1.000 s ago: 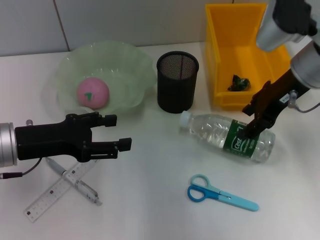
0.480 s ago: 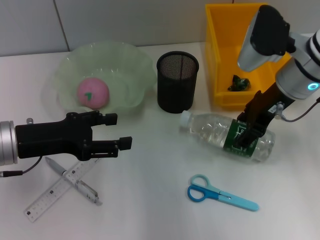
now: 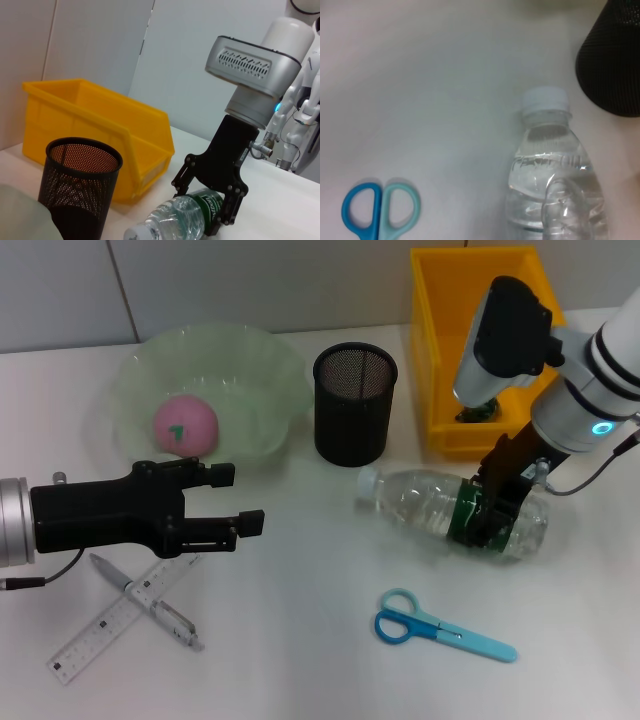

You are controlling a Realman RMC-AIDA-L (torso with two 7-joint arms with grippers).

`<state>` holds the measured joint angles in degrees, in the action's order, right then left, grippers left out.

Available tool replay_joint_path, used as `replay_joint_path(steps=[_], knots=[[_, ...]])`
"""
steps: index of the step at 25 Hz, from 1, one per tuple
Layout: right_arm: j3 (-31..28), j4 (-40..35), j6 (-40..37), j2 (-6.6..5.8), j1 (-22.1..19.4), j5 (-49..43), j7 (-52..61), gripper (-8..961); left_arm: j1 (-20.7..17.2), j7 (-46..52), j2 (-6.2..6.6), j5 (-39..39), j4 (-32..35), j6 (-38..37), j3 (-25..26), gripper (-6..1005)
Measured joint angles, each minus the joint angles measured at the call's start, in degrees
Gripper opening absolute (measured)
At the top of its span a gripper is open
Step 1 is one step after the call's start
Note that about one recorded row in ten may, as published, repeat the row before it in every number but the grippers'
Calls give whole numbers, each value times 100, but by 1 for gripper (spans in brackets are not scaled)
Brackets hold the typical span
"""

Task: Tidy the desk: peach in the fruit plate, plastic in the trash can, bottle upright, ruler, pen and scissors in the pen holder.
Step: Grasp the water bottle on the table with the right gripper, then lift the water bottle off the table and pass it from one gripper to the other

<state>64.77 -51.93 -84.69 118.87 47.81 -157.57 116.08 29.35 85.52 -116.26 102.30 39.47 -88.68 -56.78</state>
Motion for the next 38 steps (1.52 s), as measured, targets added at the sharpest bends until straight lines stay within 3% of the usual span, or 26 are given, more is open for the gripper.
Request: replay_joint_path(steps=[30, 38], knots=[[156, 397, 348, 9, 41, 11, -35, 741, -16, 0, -7, 28, 53, 20, 0, 838], [84, 42, -62, -9, -113, 579, -179, 740, -37, 0, 2, 2, 53, 17, 6, 837]])
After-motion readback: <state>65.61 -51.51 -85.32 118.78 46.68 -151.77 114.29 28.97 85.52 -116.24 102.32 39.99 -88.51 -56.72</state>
